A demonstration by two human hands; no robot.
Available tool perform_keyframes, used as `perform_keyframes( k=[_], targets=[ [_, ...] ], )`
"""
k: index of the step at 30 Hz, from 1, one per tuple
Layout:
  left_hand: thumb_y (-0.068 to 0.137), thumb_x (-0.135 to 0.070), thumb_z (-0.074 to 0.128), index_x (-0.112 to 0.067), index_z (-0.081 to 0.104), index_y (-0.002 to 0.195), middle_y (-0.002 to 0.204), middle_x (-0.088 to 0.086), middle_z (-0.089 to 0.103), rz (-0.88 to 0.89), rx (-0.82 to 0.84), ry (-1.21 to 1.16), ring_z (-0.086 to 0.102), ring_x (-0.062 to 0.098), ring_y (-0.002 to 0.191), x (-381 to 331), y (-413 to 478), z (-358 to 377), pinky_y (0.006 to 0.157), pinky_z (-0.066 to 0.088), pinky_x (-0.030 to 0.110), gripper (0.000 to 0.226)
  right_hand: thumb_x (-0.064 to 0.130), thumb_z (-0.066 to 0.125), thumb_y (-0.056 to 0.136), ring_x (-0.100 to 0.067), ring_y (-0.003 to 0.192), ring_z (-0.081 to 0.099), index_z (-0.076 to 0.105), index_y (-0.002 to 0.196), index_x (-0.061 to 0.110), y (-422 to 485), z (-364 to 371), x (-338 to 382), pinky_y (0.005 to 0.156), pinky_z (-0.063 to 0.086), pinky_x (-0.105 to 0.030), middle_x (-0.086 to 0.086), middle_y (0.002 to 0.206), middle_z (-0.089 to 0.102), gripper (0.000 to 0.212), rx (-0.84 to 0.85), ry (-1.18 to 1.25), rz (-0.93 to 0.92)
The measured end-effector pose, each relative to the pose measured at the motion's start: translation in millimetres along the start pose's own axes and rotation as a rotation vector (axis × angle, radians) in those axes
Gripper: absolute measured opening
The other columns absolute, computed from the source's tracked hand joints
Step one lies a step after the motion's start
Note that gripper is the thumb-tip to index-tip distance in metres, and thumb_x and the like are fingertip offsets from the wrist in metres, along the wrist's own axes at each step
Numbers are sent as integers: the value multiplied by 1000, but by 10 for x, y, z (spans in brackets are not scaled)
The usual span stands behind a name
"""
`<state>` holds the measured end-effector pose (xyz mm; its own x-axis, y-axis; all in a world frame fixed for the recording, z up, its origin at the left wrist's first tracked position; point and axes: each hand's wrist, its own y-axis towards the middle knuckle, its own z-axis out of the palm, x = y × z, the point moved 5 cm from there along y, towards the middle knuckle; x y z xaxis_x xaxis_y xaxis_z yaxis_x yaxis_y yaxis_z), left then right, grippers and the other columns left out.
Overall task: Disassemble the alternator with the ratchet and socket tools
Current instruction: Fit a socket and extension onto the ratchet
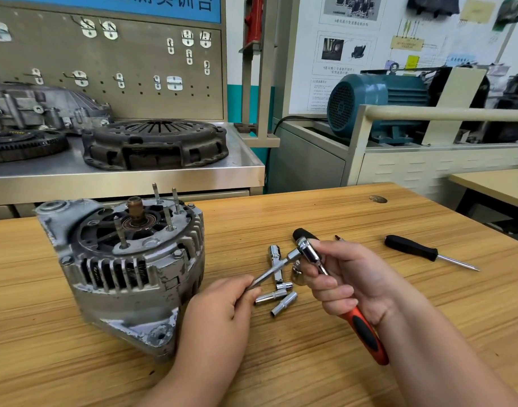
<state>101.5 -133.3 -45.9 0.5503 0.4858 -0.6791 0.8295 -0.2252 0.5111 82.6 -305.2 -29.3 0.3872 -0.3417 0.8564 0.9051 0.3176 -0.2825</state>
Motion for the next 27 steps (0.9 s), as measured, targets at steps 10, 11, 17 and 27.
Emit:
perform_keyframes(
  k=[10, 11, 17, 27],
  targets=[
    [86, -26, 66, -28, 73, 91, 73, -22, 61, 18, -19, 6, 57, -5, 82, -18, -4, 25, 66, 42, 8, 9, 39, 50, 85, -3, 29, 29, 58, 66, 9, -9, -22, -1, 27, 23, -12, 2, 48, 37, 37, -3, -6, -25],
    [86, -27, 65, -34, 71, 93, 76, -22, 63, 4, -26, -29, 57, -5, 84, -23, -1, 21, 69, 44, 9, 12, 44, 52, 85, -3, 30, 27, 57, 65, 11, -12, -12, 10, 28, 23, -12, 3, 48, 36, 39, -12, -27, -54],
    [83, -43, 62, -57, 28, 126, 106, -33, 54, -196, 35, -144, 58, -10, 85, 33, 8, 42, 66, 43, 10, 56, 47, 88, 57, -2, 27, 26, 46, 56, 17, -106, -4, 208, 27, 24, -11, 8, 41, 30, 52, -44, 144, -308],
    [95, -38, 49, -33, 36, 143, 144, -18, 36, -100, 372, 338, 25, 3, 134, 32, -35, 315, 113, 16, 21, 49, 36, 63, 72, -5, 24, 18, 30, 47, 20, -149, -230, 231, 30, 13, -11, 6, 36, 20, 44, -405, 450, -464]
  ],
)
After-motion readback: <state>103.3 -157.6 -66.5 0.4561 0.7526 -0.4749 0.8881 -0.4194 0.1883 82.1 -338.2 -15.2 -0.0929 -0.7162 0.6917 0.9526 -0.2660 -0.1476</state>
